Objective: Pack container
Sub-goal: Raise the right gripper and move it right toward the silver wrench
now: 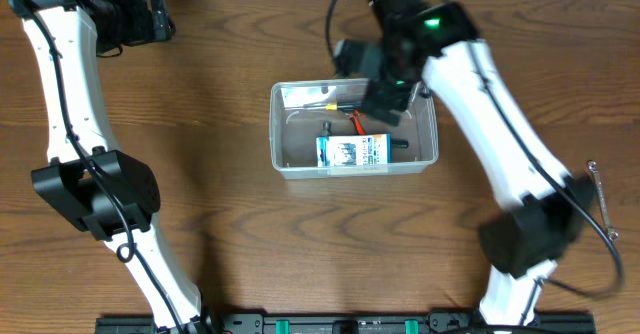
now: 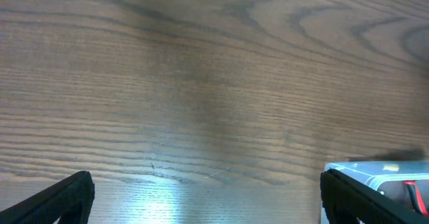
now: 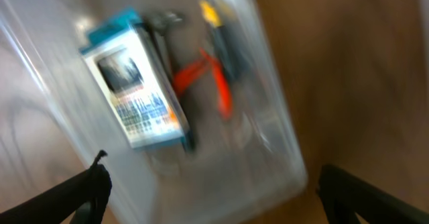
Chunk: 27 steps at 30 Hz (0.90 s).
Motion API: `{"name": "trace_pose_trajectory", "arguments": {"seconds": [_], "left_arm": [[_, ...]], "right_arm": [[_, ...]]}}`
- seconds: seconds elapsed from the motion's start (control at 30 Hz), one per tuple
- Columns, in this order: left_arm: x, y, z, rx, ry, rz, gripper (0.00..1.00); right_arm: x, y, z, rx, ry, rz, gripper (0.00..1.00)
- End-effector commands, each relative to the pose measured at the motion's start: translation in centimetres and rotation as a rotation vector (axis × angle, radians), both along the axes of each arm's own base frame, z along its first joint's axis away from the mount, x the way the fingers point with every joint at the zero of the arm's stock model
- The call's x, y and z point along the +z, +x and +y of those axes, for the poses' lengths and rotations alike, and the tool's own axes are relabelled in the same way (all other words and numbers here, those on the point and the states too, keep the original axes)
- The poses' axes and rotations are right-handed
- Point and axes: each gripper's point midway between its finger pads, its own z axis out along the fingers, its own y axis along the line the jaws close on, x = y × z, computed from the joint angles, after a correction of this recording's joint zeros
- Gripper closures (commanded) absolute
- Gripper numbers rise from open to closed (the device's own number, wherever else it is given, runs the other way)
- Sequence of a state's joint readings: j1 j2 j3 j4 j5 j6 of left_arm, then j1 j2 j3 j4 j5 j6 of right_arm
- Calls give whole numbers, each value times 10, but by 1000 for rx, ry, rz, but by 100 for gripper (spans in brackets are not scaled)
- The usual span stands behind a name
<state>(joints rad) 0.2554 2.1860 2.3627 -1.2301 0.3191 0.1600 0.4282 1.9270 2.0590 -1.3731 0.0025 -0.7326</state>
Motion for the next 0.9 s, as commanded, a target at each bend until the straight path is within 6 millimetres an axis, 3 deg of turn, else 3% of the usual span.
{"name": "trace_pose_trajectory", "arguments": {"seconds": [0.0, 0.17, 0.37, 0.57, 0.73, 0.87], "left_arm": [[8, 1, 1, 1, -4, -20, 2], [8, 1, 1, 1, -4, -20, 2], [8, 1, 1, 1, -4, -20, 2], [8, 1, 1, 1, -4, -20, 2], [8, 1, 1, 1, -4, -20, 2], [8, 1, 1, 1, -4, -20, 2]], "right_arm": [[54, -7, -59, -287, -97, -155, 1], [84, -55, -110, -433, -74, -111, 1], [107, -93, -161, -751, 113, -65, 1], [131, -118, -215, -989, 182, -151, 1], [144, -137, -242, -1002, 146, -217, 1], [141, -144, -263, -1044, 116, -216, 1]]}}
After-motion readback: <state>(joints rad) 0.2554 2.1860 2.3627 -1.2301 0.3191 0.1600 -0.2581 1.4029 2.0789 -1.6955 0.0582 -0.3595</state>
